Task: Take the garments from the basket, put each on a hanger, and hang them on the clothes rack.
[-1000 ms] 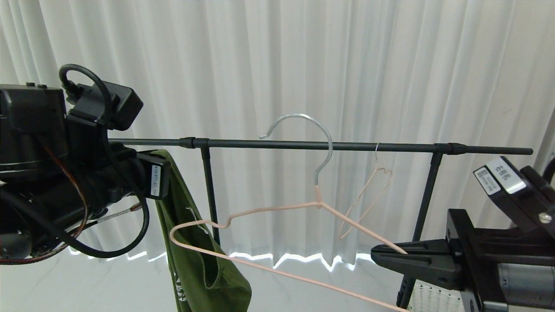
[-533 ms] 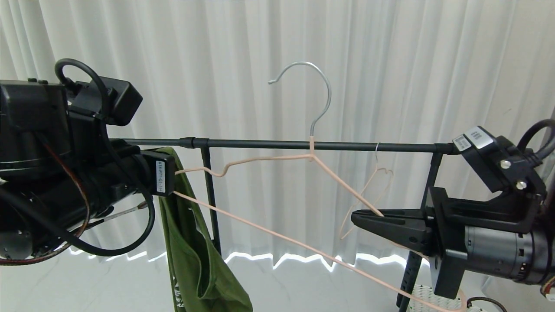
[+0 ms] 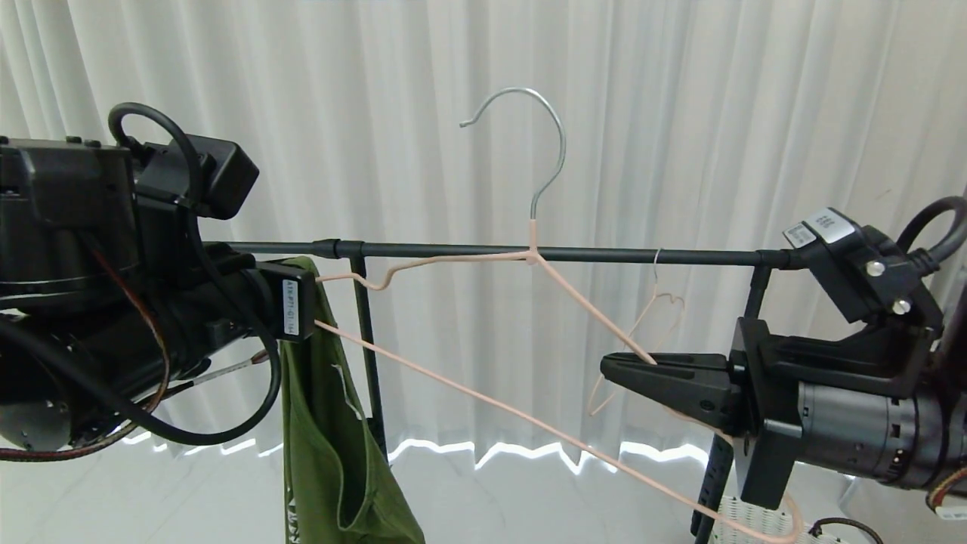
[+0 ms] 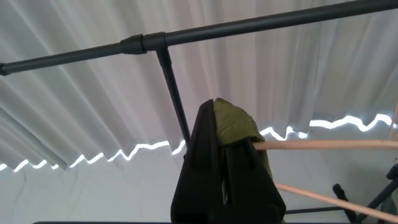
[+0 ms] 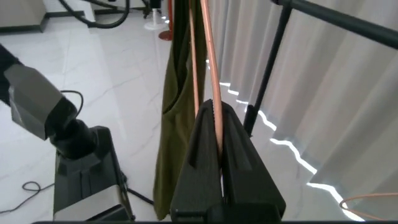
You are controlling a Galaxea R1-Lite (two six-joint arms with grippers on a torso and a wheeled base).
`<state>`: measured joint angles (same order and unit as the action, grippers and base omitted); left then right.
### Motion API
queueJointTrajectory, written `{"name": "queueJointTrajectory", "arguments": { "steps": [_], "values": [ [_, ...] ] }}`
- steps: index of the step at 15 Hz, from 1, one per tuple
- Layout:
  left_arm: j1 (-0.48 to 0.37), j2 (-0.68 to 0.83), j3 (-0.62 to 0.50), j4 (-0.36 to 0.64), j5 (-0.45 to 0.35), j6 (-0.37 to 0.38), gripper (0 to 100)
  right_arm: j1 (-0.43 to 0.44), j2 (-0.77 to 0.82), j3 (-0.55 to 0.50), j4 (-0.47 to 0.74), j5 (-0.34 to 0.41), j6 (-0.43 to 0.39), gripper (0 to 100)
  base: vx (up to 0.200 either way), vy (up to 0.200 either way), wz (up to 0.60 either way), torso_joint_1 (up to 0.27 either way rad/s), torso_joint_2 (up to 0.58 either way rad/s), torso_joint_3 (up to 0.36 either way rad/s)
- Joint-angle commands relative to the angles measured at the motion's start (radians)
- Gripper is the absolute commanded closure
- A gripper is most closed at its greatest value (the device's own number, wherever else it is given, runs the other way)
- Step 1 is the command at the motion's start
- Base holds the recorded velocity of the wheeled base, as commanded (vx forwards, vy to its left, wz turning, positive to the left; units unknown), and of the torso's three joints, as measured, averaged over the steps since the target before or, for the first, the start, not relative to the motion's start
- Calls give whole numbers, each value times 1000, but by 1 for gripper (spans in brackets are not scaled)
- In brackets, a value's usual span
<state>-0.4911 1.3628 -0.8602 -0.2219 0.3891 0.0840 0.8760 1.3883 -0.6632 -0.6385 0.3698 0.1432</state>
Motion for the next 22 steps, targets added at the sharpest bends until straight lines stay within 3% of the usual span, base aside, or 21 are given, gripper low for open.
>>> {"name": "queueJointTrajectory", "arguments": {
  "steps": [1, 5, 11, 14, 22],
  "values": [
    [2, 27, -10, -1, 4, -12, 100, 57, -2, 5, 0, 1, 13, 100, 0, 0, 0, 0, 0, 0],
    [3, 78, -45, -1, 56, -52, 100, 124, 23, 16, -1, 0, 50, 100, 0, 0, 0, 0, 0, 0],
    [5, 76, -46, -1, 60, -69, 100, 41, 95, 10, -61, -77, 165, 100, 0, 0, 0, 0, 0, 0],
    [3, 75, -42, -1, 74, -83, 100, 24, 130, 10, -136, -104, 185, 100, 0, 0, 0, 0, 0, 0],
    [-81, 61, -37, -1, 109, -125, 100, 37, 189, -64, -141, -106, 197, 100, 0, 0, 0, 0, 0, 0]
  ]
}}
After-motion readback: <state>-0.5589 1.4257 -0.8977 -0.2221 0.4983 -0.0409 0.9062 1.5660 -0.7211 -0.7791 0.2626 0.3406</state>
